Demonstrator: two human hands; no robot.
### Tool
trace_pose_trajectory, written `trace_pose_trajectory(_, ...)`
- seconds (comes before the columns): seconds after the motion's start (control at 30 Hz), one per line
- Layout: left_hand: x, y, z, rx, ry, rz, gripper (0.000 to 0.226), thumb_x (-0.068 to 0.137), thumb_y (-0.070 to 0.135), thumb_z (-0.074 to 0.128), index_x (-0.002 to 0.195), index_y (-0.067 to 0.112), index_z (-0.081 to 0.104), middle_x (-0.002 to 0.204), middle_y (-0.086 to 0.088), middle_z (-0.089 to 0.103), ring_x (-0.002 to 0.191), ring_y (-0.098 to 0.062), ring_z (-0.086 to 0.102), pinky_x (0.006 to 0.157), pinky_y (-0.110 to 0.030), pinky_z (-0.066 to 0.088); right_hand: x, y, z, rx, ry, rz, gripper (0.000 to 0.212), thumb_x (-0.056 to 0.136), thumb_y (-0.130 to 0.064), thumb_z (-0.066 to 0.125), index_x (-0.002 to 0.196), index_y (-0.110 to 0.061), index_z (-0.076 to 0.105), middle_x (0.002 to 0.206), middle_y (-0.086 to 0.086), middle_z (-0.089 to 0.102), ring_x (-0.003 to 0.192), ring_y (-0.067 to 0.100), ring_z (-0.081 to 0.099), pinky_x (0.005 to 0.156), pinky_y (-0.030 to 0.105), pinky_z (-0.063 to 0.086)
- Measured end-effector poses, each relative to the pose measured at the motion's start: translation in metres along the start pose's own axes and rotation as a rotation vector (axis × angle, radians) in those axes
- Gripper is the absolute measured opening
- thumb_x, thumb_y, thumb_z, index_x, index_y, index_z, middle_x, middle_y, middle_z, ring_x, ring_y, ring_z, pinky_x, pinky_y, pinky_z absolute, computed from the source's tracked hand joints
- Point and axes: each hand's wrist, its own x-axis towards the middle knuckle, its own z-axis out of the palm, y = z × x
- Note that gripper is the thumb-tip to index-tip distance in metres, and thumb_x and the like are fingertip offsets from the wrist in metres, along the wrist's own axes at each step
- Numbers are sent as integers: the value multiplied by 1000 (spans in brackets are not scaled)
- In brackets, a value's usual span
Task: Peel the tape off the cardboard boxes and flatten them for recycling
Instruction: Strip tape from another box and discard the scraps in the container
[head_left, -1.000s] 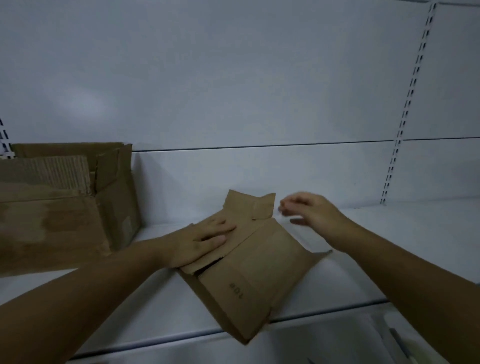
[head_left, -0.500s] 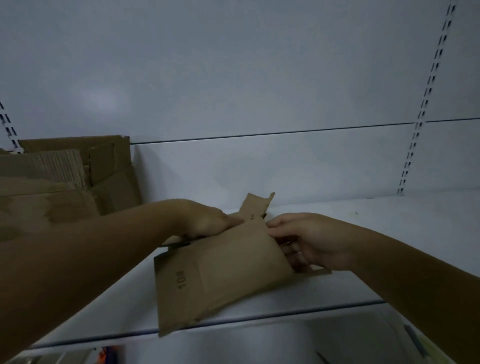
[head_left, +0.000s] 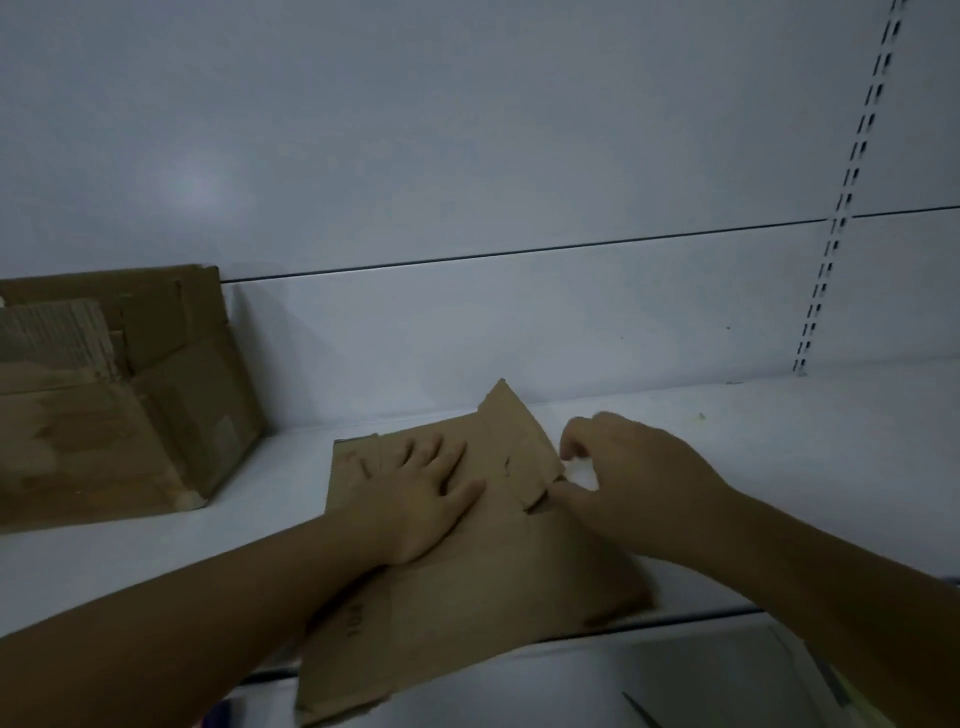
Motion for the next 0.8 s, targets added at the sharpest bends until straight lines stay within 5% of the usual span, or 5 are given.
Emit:
trace_pose_trajectory(0.17, 16, 21, -7, 54, -55, -111, 67, 93, 62, 10, 151, 29, 3, 160, -4, 3, 146, -31, 8, 113, -60, 7, -9, -27, 30, -125, 258, -255, 59, 75, -49, 37, 108, -10, 67, 113, 14, 65, 97, 30, 65, 78, 45, 56)
trace_pose_trajectory(0.23, 15, 20, -14, 102, -13, -53, 61, 96, 57, 15, 149, 29, 19, 157, -4, 18, 141, -31, 20, 112, -56, 17, -12, -20, 41, -113, -20, -181, 74, 85, -60, 25, 144, -17, 36, 152, 9, 30, 138, 25, 34, 111, 48, 29)
trace_pose_trajectory(0.33, 16, 0, -22, 89, 121, 38, 50, 97, 54, 23, 141, 32, 36, 144, -5, 38, 129, -27, 34, 104, -47, 31, -11, 3, 42, -126, -330, -166, 74, 91, -66, 20, 151, -30, -2, 159, -5, -11, 145, 12, -7, 116, 35, -6)
trace_pose_trajectory(0.57, 41, -23, -5, -27, 24, -51, 64, 96, 57, 15, 150, 23, 17, 152, -13, 28, 139, -32, 26, 111, -51, 23, 4, 28, 24, 8, -483, -119, 73, 87, -67, 37, 148, -44, 4, 157, -17, -11, 144, 5, -6, 116, 39, -8)
trace_pose_trajectory(0.8, 41, -16, -6, 158, 236, 1, 47, 100, 45, 21, 133, 20, 43, 126, -7, 53, 117, -25, 48, 89, -36, 41, -10, 14, 23, 114, -338, 178, 84, 82, -61, 57, 149, -37, 13, 160, 1, -1, 146, 20, -6, 116, 44, -7)
